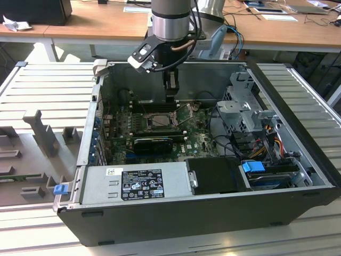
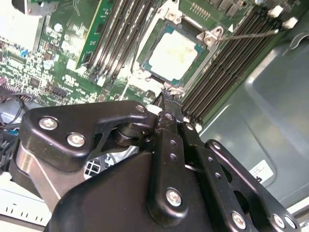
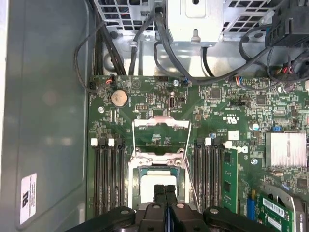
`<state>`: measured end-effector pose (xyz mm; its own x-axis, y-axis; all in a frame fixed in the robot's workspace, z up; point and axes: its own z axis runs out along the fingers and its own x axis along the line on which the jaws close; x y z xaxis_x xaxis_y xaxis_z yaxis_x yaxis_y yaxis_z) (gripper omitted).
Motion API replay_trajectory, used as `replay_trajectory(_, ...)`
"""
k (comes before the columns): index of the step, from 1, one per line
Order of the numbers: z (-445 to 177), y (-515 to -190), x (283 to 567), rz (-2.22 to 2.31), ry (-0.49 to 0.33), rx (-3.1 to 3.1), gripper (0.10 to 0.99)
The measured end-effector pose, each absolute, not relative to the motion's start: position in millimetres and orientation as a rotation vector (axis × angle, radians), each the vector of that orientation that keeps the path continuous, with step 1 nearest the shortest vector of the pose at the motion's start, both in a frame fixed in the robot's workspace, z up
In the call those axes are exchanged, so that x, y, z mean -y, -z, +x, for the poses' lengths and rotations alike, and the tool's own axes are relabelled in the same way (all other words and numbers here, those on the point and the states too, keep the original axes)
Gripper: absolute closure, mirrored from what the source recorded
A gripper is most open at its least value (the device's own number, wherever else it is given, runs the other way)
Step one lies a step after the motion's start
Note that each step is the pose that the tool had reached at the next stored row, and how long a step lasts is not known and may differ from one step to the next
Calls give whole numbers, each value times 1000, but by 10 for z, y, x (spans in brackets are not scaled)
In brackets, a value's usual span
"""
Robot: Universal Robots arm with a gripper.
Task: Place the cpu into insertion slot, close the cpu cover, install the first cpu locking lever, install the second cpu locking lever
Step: 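Close the cpu cover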
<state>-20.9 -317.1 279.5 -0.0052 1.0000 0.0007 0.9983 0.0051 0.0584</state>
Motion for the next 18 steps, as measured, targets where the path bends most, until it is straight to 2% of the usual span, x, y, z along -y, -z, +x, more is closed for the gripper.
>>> replay_trajectory(18,30,-2795,3167,2187,-65,-2198,980)
